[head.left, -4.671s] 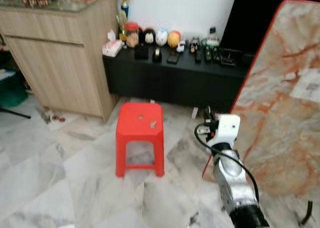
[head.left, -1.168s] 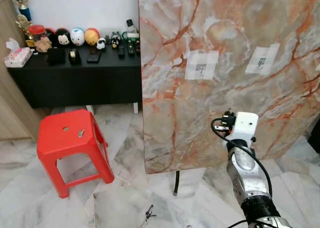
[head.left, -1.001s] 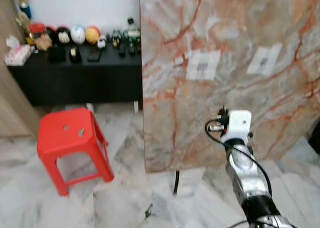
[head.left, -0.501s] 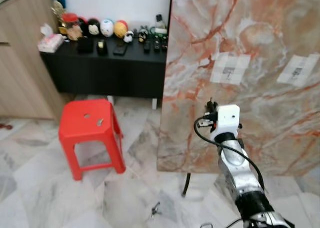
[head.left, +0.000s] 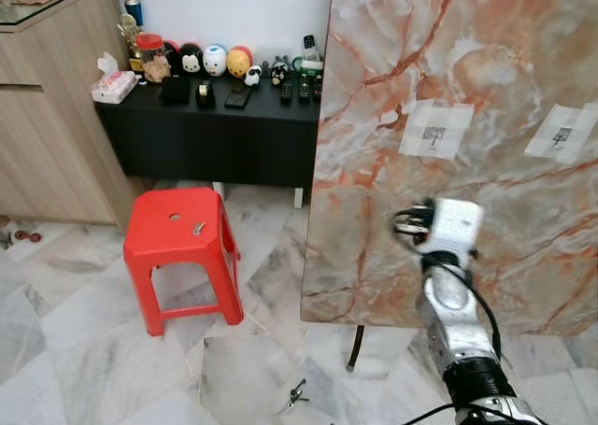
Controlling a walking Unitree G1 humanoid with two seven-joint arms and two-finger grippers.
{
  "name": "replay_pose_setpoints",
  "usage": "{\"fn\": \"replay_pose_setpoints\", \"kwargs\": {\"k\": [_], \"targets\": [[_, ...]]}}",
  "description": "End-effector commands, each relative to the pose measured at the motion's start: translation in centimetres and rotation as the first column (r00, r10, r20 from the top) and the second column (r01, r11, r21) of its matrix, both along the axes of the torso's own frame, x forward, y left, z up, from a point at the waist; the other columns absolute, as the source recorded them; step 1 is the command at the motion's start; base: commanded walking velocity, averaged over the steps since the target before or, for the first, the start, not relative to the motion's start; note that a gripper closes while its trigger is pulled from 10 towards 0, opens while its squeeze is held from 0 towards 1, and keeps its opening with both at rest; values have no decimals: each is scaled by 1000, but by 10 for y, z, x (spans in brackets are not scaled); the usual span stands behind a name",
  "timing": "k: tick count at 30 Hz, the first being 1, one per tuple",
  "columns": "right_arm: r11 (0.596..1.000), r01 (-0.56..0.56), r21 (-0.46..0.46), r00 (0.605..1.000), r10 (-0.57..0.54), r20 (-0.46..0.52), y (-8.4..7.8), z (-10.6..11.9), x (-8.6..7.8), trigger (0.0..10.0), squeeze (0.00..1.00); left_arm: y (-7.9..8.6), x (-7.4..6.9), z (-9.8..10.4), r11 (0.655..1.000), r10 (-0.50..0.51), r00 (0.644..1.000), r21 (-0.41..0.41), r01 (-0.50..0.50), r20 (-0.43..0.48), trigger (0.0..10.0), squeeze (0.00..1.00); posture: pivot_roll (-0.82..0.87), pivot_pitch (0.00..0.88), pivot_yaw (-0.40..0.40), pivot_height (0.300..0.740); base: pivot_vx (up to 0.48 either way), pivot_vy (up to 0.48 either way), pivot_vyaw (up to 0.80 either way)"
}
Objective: Hang keys on a hook
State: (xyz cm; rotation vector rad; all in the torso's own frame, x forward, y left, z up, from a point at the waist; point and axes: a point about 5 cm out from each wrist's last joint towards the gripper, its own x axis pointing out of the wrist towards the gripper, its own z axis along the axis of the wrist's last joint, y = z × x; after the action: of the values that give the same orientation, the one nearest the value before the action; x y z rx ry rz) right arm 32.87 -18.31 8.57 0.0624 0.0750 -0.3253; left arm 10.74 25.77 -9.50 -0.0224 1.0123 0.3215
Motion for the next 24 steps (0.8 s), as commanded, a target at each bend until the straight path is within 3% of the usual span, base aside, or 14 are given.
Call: {"fn": "replay_pose_setpoints", "kwargs": {"k": [1,4,24], "targets": [[1000,-15,-6,1000,15,15,1,3,1,10000,0,-3,1,-1,1000,-6,1000,-2,6,-9,10000,0,-6,0,-79,740,0,0,0],[999,-43,6,998,43,52,6,8,1,10000,0,-3,1,-1,1000,-8,1000,-1,8,-8,10000,0,-7,0,-79,740,0,0,0],[996,-88,34,995,87,39,19,6,0,10000,0,1,-4,-1,1000,15,1000,-11,-15,-3,10000,0,-4,0,-79,740,0,0,0]]}}
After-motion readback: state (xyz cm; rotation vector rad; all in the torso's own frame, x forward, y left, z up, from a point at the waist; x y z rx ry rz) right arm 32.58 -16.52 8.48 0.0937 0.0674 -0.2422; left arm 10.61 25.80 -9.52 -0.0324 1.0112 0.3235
